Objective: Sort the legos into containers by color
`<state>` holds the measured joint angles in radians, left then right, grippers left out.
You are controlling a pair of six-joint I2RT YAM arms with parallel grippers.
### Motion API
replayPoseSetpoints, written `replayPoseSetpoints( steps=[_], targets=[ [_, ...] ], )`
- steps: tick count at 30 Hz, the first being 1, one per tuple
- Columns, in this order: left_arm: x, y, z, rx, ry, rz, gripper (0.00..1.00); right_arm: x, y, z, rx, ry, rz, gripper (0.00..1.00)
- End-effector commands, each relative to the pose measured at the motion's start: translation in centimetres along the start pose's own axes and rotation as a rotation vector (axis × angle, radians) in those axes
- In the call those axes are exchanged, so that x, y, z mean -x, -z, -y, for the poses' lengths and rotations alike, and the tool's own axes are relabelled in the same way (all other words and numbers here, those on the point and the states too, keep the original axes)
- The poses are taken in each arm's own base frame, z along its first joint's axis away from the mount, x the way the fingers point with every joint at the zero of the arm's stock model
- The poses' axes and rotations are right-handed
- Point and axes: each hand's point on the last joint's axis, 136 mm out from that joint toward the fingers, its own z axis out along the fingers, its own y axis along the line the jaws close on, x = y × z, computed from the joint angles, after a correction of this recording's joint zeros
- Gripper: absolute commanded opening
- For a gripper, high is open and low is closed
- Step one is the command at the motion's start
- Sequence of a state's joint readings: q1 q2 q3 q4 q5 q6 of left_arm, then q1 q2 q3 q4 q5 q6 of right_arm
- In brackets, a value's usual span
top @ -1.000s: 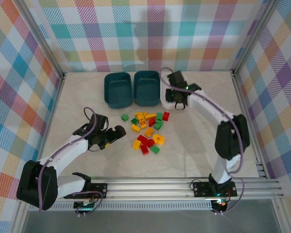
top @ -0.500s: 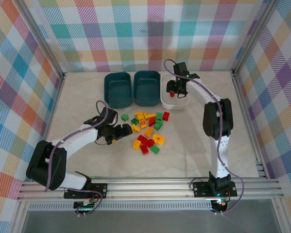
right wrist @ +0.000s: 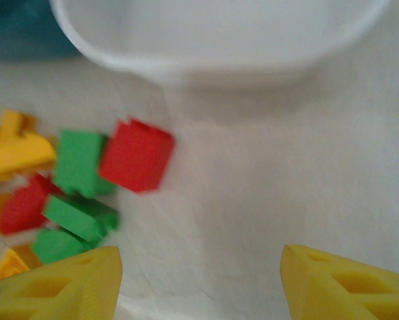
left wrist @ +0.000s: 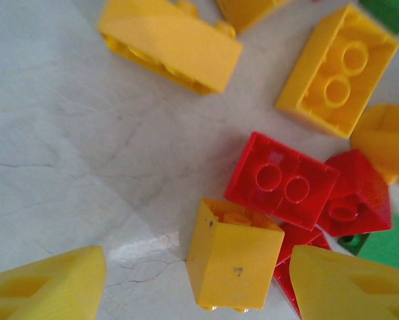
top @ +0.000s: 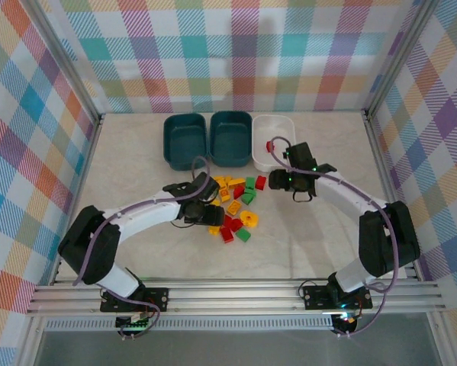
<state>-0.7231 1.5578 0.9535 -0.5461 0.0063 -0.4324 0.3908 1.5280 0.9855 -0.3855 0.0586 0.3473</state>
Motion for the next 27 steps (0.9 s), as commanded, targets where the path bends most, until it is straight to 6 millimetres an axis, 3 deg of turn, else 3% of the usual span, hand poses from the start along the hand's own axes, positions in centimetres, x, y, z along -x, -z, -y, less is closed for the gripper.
replayPoseSetpoints(
  steps=[1,10,17,24,27],
  targets=[
    [-0.3,-0.7,-0.1,0.058,-0.069,-0.018,0.70,0.8,1.2,-0.8,0.057,-0.028,0.064,0.64],
    [-0.2,-1.7,-0.9,0.123,-0.077,-0.032,0.59,0.5,0.6,-0.2,0.050,-0.054,0.109,0.64],
    [-0.5,-2.1,-0.9,0.123,-0.066,-0.044,0.59,0.0,0.3,-0.2,0.059,-0.061,0.115,0.64],
    [1.1,0.8,0.1,0.084,-0.062,0.025,0.64,0.0,0.6,0.0,0.047,-0.062,0.135,0.64],
    [1.5,1.7,0.5,0.074,-0.064,0.033,0.70,-0.1,0.6,0.0,0.050,-0.069,0.145,0.64]
  ],
)
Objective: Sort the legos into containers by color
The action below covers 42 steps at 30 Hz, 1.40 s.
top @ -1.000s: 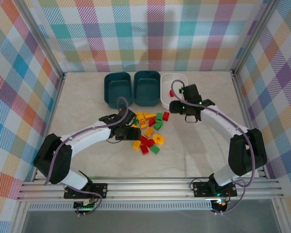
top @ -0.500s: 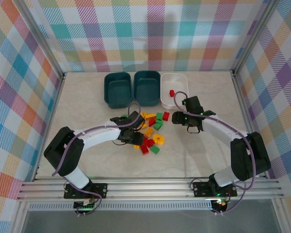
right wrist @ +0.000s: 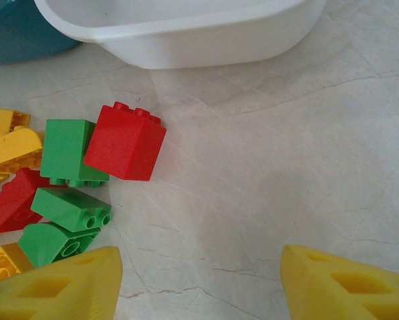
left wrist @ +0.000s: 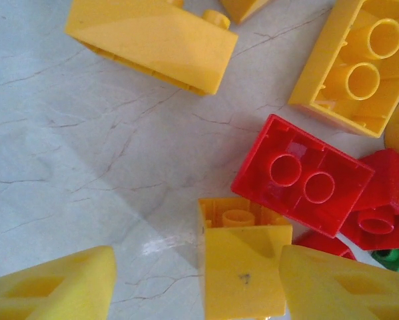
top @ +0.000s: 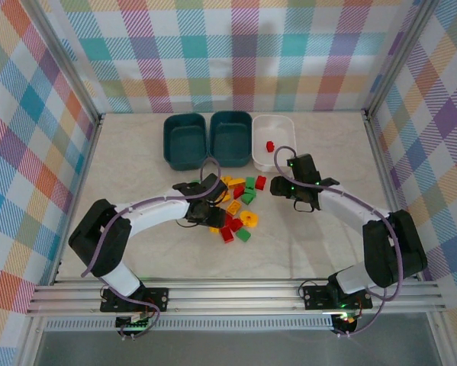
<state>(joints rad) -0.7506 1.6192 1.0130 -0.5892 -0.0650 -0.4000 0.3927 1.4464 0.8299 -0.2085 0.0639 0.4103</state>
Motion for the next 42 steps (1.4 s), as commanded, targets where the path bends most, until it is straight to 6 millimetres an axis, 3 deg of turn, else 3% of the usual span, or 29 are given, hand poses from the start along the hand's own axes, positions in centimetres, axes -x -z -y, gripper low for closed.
replayPoseSetpoints(
  steps=[1,5,13,18,27,32,38,42],
  targets=[
    [1.1,2.4,0.4,-0.009,-0.003,0.037,0.72,0.7,0.6,-0.3,0.011,-0.014,0.053,0.65],
    [0.7,2.0,0.8,-0.024,-0.005,0.022,0.78,0.8,0.6,0.3,-0.018,-0.030,0.083,0.66],
    [0.1,0.8,1.3,-0.023,-0.024,-0.008,0.79,0.9,0.8,0.9,-0.034,-0.061,0.126,0.66],
    [-0.2,-1.0,1.1,0.012,-0.024,-0.038,0.72,0.8,0.8,0.9,-0.033,-0.063,0.124,0.66],
    [-1.0,-2.0,-0.3,0.074,-0.007,-0.044,0.53,0.7,0.7,0.9,-0.033,-0.064,0.120,0.66],
    [-0.4,-1.2,-0.4,0.083,-0.011,-0.023,0.43,0.7,0.7,1.0,-0.038,-0.066,0.125,0.66],
    [2.3,1.5,0.2,0.077,-0.008,0.062,0.33,0.5,0.4,1.5,-0.053,-0.091,0.129,0.66],
    [4.0,3.8,1.8,0.022,-0.014,0.082,0.30,0.3,0.1,1.8,-0.070,-0.098,0.130,0.66]
  ],
)
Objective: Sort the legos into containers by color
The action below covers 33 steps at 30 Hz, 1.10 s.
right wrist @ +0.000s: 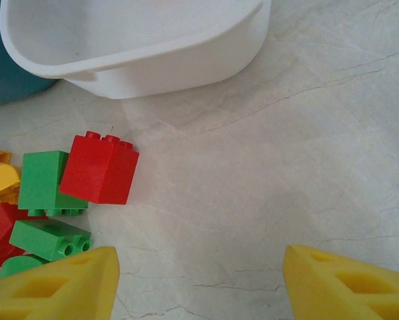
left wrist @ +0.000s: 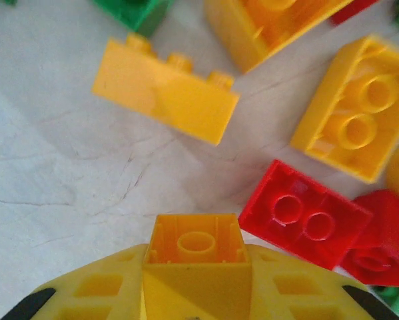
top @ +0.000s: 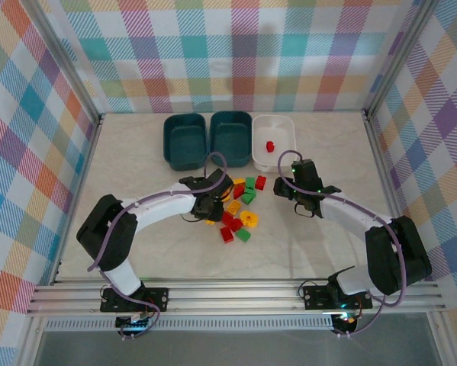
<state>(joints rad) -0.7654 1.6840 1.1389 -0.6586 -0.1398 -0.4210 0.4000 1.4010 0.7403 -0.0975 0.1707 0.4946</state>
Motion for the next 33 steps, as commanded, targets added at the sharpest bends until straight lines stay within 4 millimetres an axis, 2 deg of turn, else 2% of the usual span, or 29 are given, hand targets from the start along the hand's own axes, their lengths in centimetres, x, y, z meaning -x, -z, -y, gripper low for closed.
replayPoseSetpoints(
  steps=[1,4,7,9,12,17,21,23,26,27,30,33],
  targets=[
    [2.3,3.8,1.4,-0.050,-0.020,0.066,0.30,0.0,0.0,0.3,-0.013,-0.023,0.027,0.66],
    [6.1,5.9,2.1,-0.041,-0.032,0.154,0.29,0.2,0.0,0.6,-0.022,-0.034,0.042,0.66],
    [10.7,6.3,2.5,-0.041,-0.017,0.200,0.28,0.4,0.3,0.9,-0.034,-0.051,0.069,0.66],
    [14.4,5.7,2.0,-0.013,0.014,0.229,0.27,0.5,0.6,1.3,-0.044,-0.063,0.091,0.66],
    [19.2,3.3,1.3,-0.018,0.084,0.235,0.25,0.7,1.1,1.7,-0.056,-0.068,0.115,0.66],
    [24.7,-0.2,0.1,-0.023,0.164,0.232,0.25,1.1,1.5,1.8,-0.058,-0.070,0.138,0.67],
    [26.6,-2.0,-1.5,-0.024,0.221,0.230,0.31,1.2,1.8,1.5,-0.048,-0.071,0.134,0.67],
    [26.9,-1.8,-1.9,-0.042,0.238,0.235,0.43,1.2,2.0,1.5,-0.042,-0.070,0.140,0.68],
    [27.3,0.5,-1.0,-0.087,0.206,0.267,0.74,1.1,1.9,1.5,-0.040,-0.072,0.135,0.69],
    [27.3,1.4,-0.7,-0.104,0.193,0.282,0.79,1.1,1.8,1.3,-0.034,-0.073,0.129,0.69],
    [26.4,4.6,-0.2,-0.124,0.162,0.343,0.90,0.8,1.6,0.8,-0.009,-0.077,0.107,0.69],
    [23.4,5.8,-2.2,-0.072,0.243,0.336,0.88,0.5,1.3,0.5,0.009,-0.082,0.094,0.69]
  ],
)
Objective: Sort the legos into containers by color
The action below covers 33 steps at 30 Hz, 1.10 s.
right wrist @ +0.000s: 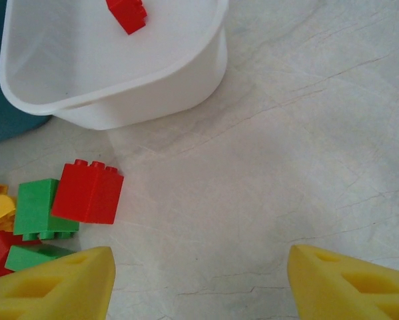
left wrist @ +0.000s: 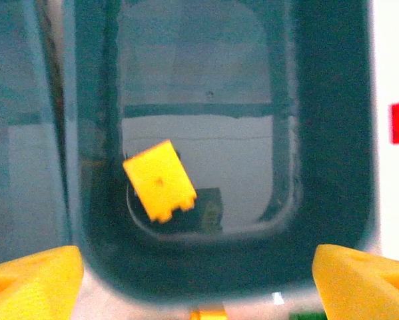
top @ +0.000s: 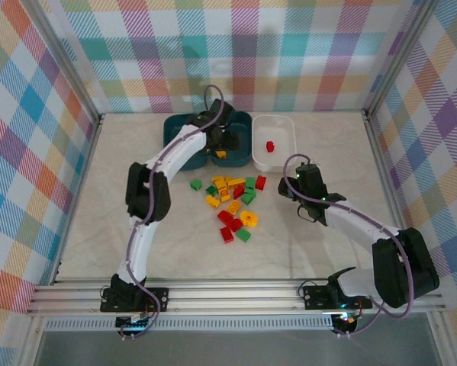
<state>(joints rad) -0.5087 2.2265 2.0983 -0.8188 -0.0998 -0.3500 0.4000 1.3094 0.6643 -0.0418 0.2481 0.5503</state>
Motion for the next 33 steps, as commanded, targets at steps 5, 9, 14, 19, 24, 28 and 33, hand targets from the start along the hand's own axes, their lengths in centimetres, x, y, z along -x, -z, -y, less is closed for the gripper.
replayPoseSetpoints(
  steps=[5,9,14,19,24,28,33],
  targets=[
    [-5.9,5.0,-5.5,0.081,0.318,0.056,0.87,-0.5,-0.6,-0.7,0.032,-0.020,-0.023,0.69],
    [-8.6,4.0,-7.0,0.034,0.477,-0.013,0.87,-0.3,-0.4,-0.5,0.015,-0.010,-0.023,0.69],
    [-9.4,2.2,-8.4,0.118,0.543,-0.047,0.84,-0.3,-0.2,-0.9,0.035,-0.015,-0.026,0.70],
    [-10.4,-0.3,-10.6,0.200,0.668,-0.082,0.79,-0.2,0.1,-0.7,0.033,-0.013,-0.015,0.70],
    [-11.4,-3.1,-11.2,0.194,0.711,-0.141,0.72,-0.1,0.3,-0.8,0.038,-0.017,-0.009,0.70],
    [-12.4,-4.0,-11.5,0.206,0.713,-0.152,0.56,0.0,0.4,-0.9,0.042,-0.018,-0.006,0.70],
    [-12.5,-3.6,-11.7,0.197,0.697,-0.133,0.29,-0.1,0.4,-0.9,0.044,-0.021,-0.009,0.70]
  ],
)
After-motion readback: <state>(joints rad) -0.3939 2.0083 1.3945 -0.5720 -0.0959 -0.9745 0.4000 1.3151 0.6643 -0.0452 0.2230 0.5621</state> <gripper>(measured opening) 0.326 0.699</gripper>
